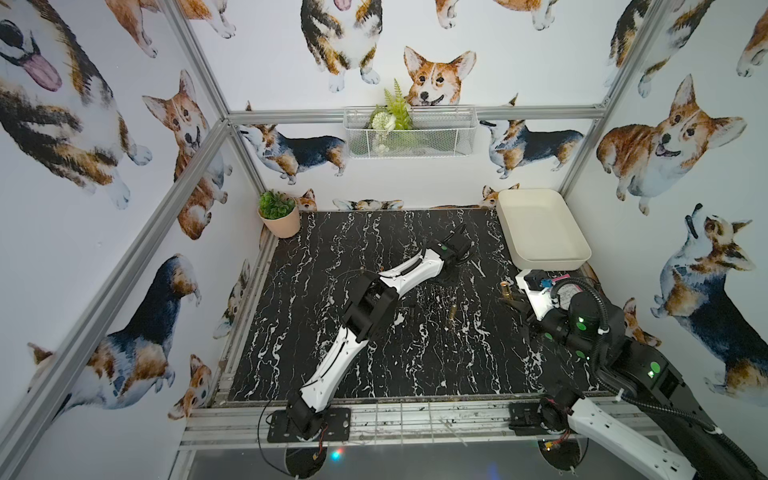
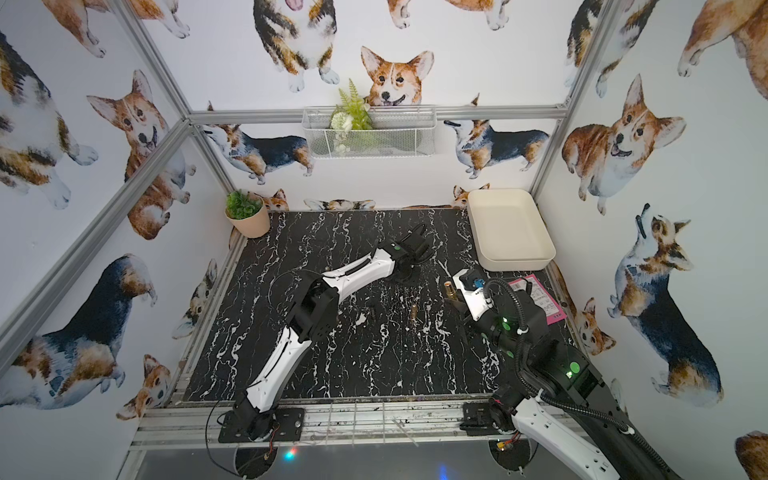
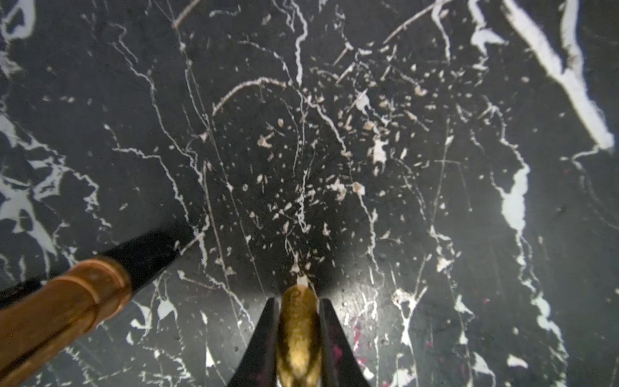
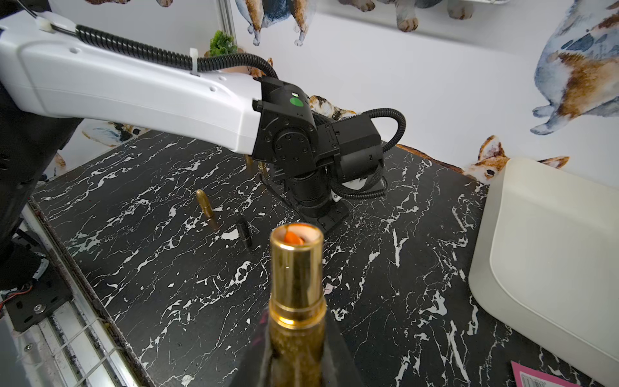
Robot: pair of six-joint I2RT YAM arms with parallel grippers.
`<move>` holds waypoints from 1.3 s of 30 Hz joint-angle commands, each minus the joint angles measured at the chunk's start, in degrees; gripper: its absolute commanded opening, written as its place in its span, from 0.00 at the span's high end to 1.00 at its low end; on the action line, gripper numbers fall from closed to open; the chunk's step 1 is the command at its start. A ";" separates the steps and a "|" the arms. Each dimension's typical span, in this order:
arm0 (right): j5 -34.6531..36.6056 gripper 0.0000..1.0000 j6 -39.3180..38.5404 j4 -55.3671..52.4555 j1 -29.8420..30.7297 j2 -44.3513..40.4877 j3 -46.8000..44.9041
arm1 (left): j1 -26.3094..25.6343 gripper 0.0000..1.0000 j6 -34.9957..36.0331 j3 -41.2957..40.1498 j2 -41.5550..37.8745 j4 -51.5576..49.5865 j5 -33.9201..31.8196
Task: Open the lipstick cap
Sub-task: Place the cover at the center of the board.
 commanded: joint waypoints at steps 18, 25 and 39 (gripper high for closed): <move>1.31 1.00 -0.89 1.50 0.04 -0.24 -0.62 | -0.57 0.70 -1.04 -1.36 -0.46 0.44 -2.11; 1.04 1.00 -0.81 1.72 -0.04 -0.12 -0.70 | -0.56 0.64 -0.90 -1.05 -0.75 -0.09 -2.88; 1.40 1.00 -0.98 2.20 -0.04 -0.30 -0.90 | -0.74 0.51 0.02 6.54 -4.88 -6.14 -0.79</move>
